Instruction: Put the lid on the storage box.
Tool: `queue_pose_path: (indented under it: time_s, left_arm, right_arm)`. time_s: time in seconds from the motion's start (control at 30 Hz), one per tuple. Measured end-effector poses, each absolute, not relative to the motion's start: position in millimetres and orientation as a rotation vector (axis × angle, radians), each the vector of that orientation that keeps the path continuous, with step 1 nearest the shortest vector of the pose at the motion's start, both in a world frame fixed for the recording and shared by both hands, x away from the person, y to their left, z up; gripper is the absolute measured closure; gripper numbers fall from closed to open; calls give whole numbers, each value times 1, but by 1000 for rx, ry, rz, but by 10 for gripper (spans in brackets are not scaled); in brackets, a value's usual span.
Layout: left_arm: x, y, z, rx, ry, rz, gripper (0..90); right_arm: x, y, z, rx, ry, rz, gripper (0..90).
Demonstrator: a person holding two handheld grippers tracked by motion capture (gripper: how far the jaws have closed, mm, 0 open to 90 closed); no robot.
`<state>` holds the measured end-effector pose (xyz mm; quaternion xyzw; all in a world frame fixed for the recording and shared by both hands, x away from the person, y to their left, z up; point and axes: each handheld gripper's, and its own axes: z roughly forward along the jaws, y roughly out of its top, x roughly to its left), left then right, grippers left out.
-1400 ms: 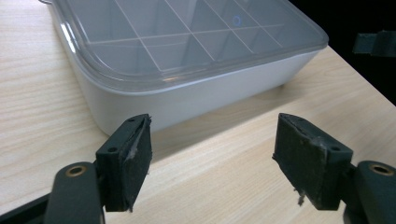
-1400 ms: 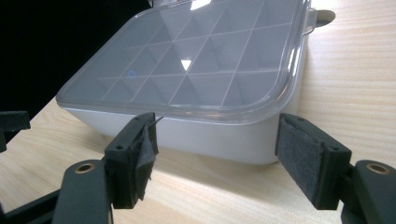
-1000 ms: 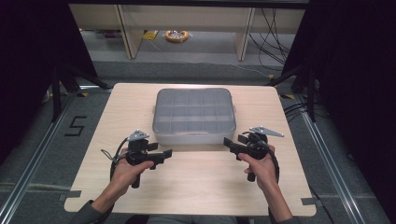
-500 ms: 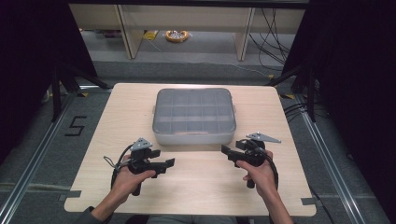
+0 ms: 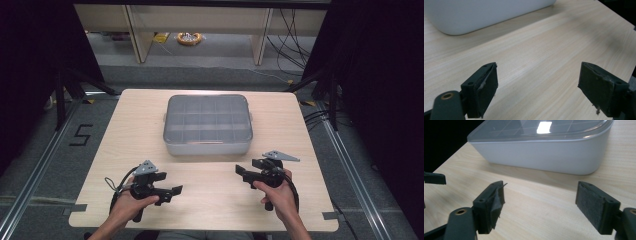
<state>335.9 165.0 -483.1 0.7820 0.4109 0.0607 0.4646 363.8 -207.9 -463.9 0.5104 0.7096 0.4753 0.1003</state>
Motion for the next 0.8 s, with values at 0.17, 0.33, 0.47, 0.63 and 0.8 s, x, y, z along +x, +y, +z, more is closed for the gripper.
queue_pose_path:
  time_s: [0.17,0.33,0.47,0.63,0.8]
  left_arm:
    - [331,167,-484,1932,997,155,153]
    - [323,169,-487,1941,991,147,153]
    - [319,169,-490,1956,992,139,153]
    - [313,170,-494,1972,999,142,153]
    - [310,171,-495,1981,993,137,153]
  right_arm:
    - [354,-210,-469,1511,2107,1383,173]
    - [343,-213,-477,1522,2139,1354,163]
    - [337,-216,-481,1526,2153,1324,165]
    - [328,-218,-485,1513,2159,1324,167]
    - [320,-218,-485,1501,2184,1308,168]
